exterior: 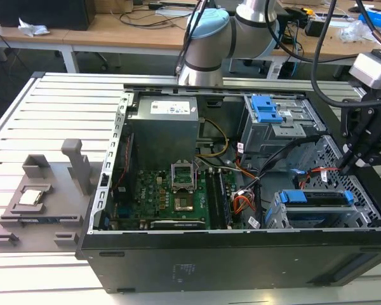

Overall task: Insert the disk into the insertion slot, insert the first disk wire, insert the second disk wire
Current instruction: 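Insert the first disk wire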

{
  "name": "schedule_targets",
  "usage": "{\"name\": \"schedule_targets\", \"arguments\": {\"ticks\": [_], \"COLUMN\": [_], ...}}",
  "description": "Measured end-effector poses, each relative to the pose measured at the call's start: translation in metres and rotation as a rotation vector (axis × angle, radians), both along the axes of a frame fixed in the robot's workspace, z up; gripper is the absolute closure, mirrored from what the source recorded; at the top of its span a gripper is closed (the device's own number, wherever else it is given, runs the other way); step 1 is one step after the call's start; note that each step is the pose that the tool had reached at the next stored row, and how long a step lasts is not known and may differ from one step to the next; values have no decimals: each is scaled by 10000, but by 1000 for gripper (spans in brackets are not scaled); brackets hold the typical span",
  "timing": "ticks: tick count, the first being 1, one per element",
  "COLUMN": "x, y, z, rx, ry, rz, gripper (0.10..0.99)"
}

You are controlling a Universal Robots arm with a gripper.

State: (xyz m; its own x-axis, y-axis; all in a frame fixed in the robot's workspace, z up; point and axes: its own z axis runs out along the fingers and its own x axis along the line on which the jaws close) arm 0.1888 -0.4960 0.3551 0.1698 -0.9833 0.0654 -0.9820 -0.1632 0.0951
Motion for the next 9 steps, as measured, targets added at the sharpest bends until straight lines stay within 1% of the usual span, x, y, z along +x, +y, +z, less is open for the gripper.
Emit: {"name": "schedule_targets", "arguments": {"ticks": [1, 4, 9], "x": [0, 0, -11], "y": [0, 1, 0], "z": [2, 60, 67], "rx": [-2, -6, -7], "ry": [0, 0, 0], "rz": [0, 0, 2], "gripper": [918, 918, 918]}}
